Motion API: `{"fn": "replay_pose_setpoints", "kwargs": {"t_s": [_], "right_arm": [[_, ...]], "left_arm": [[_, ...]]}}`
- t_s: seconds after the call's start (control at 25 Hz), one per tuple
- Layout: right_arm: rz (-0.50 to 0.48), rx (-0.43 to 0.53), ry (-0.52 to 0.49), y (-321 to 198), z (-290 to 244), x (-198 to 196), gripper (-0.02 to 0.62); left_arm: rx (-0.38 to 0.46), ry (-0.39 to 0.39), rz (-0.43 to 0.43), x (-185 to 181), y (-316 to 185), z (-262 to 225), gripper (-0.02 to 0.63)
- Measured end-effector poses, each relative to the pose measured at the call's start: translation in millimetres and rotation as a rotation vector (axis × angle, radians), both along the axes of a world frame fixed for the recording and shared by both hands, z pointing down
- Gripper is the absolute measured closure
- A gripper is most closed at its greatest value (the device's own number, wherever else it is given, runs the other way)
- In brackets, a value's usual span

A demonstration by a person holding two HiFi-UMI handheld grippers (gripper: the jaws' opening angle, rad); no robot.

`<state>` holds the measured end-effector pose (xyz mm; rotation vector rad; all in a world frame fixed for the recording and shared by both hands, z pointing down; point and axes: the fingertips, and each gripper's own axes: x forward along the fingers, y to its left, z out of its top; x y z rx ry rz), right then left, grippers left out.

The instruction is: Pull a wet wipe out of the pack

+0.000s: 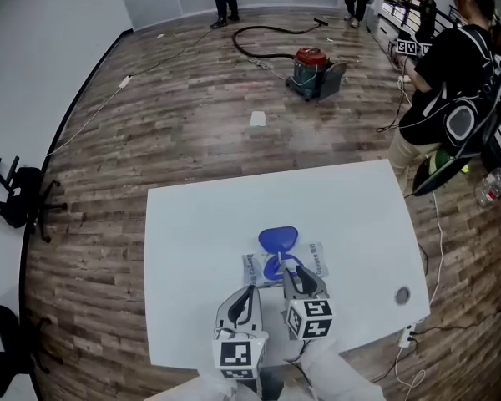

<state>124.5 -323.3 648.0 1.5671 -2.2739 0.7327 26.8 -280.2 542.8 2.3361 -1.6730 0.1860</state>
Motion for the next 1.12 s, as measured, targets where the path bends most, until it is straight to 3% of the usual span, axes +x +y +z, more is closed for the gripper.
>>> {"fn": "replay_pose_setpoints", "kwargs": {"t_s": [0.72, 0.84, 1.12], "right_arm": [[0.007, -0.116, 0.053, -10, 28, -7, 0.495], [0.019, -0.116, 0.065, -11, 28, -6, 0.543], [0.026, -0.118, 0.061, -11, 29, -7, 0.557]], "left_arm": [[-0.023, 0.011, -0.012, -9, -13, 15, 0.606], [-0.035, 0.009, -0.021, -13, -13, 17, 0.606], [-0.038, 0.009, -0.022, -15, -11, 18, 0.606]]}}
